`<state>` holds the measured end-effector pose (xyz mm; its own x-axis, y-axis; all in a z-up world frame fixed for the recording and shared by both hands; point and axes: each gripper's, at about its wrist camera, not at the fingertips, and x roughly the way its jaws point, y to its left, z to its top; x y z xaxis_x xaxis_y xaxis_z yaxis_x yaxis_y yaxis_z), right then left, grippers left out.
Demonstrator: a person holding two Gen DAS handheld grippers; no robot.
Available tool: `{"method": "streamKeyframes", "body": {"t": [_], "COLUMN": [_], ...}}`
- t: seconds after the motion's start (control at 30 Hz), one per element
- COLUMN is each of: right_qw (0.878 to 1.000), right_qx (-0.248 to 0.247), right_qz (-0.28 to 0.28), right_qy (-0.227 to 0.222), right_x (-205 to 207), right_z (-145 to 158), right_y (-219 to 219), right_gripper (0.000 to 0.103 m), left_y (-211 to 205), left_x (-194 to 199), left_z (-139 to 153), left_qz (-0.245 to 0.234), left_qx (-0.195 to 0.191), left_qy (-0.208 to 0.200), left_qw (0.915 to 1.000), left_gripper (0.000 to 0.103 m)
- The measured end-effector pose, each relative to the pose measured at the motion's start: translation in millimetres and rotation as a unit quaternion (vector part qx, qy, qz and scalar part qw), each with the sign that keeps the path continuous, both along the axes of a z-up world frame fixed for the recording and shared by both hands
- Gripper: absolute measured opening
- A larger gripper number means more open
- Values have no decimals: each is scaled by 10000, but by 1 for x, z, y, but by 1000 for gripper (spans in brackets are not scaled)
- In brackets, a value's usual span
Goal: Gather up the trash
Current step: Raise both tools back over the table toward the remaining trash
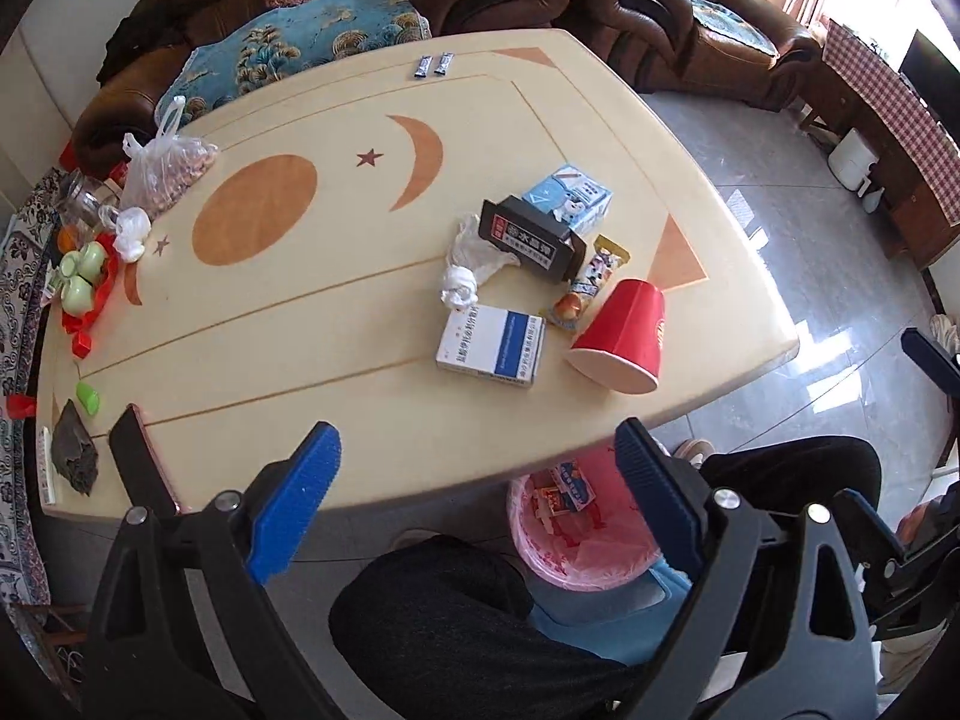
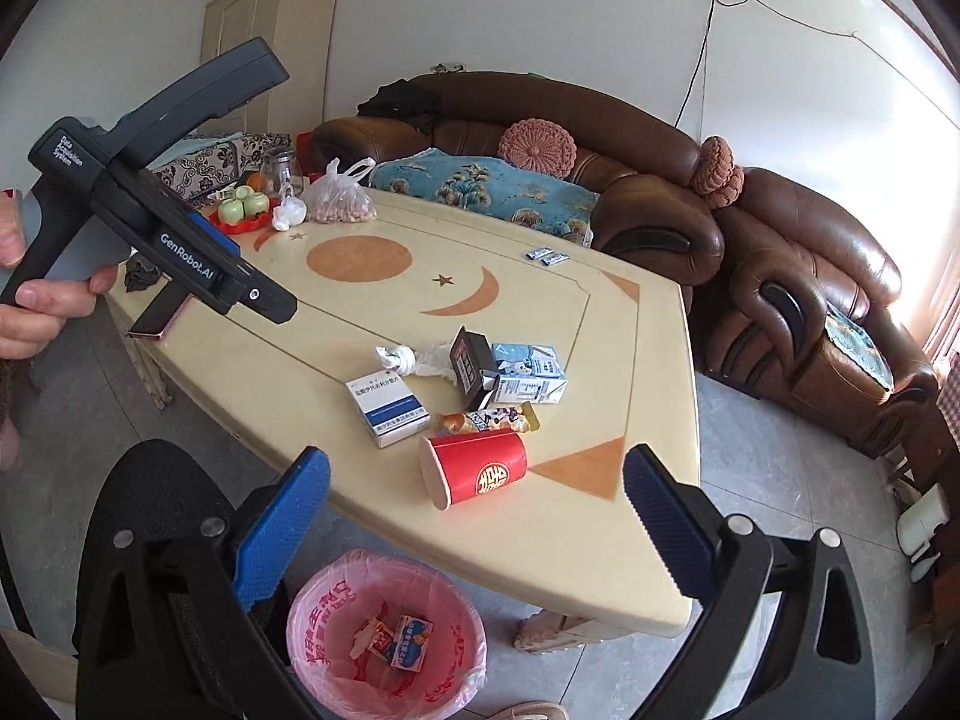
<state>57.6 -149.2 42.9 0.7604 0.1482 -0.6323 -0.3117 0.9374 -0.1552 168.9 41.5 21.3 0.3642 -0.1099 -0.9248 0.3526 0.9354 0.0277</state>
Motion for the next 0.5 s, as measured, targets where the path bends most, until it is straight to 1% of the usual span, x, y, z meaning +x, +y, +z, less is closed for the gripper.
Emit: {"method": "streamKeyframes", "body": {"t": [0.07,0.17,0.27,0.37,0.5], "right_qw": [10000,9999,9998,9994,9989], "right_qx": [0,-21,-41,-86,-70], "right_qz": [-46,-116,-162,-202,-231], "right_qy": [-20,2,132,274,403], "right_x": [5,13,24,33,43], "right_z": [1,-4,-13,-25,-37], "right_y": [-1,-2,-2,-3,-4], "right_gripper": [96,96,96,96,96], "left_y": [1,1,3,2,-1], "left_x": [10,25,40,53,67], "left_z": [-1,-8,-19,-31,-45], "left_qz": [-5,-38,130,71,77], "left_qx": [55,55,96,10,13], "left_qy": [11,142,188,386,571], "left_qw": [10000,9999,9997,9992,9983], "left_gripper": [90,90,90,90,90]}}
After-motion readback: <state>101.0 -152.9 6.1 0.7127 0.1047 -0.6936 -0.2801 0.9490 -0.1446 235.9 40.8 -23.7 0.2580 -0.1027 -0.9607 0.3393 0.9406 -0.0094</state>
